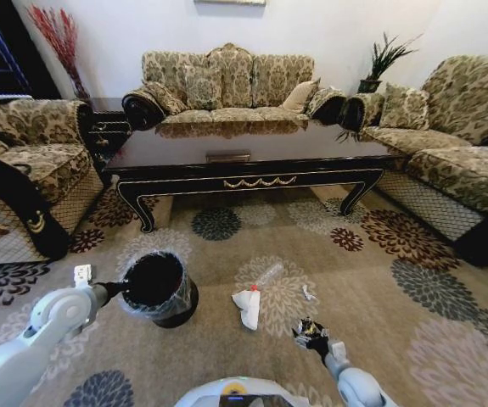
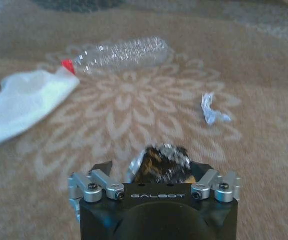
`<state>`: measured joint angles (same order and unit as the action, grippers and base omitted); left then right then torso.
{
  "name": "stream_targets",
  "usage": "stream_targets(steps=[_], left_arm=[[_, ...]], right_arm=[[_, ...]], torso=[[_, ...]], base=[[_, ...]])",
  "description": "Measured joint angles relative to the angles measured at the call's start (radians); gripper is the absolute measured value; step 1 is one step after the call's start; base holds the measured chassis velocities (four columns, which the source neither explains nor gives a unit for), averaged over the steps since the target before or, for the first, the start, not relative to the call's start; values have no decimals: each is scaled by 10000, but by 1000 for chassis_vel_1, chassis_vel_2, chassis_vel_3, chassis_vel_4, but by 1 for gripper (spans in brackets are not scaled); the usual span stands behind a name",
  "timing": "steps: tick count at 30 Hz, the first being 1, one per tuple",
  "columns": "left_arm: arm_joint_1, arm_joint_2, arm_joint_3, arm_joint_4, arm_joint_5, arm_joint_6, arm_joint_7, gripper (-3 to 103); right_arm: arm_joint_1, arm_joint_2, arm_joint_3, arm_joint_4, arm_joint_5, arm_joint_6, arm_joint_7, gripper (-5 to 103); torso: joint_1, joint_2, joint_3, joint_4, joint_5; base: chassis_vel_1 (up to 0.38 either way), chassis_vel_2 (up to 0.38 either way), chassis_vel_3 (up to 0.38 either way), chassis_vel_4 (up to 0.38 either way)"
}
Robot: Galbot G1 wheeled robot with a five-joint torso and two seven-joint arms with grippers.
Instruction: Move to the front of the table and pick up the trash from the floor, then place it into the trash bin.
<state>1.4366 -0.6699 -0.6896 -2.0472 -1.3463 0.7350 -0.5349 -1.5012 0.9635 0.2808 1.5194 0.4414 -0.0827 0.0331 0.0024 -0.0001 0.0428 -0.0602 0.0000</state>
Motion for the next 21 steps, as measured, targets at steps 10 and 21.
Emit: stream_targets(steps=[10,21], left_arm=[[-45,-2,100,-50,-43,0,-109,2],[-15,-57,193,-58,-25,0,-103,2]], right_arm=[[182,-20,-201,-323,83,-46,-86,51],[76,-147,105,-488,83,30,-114,12]], torso=[[0,0,0,0,0],[-1,0,0,-2,-3]], base=[[0,0,0,0],[0,0,0,0]])
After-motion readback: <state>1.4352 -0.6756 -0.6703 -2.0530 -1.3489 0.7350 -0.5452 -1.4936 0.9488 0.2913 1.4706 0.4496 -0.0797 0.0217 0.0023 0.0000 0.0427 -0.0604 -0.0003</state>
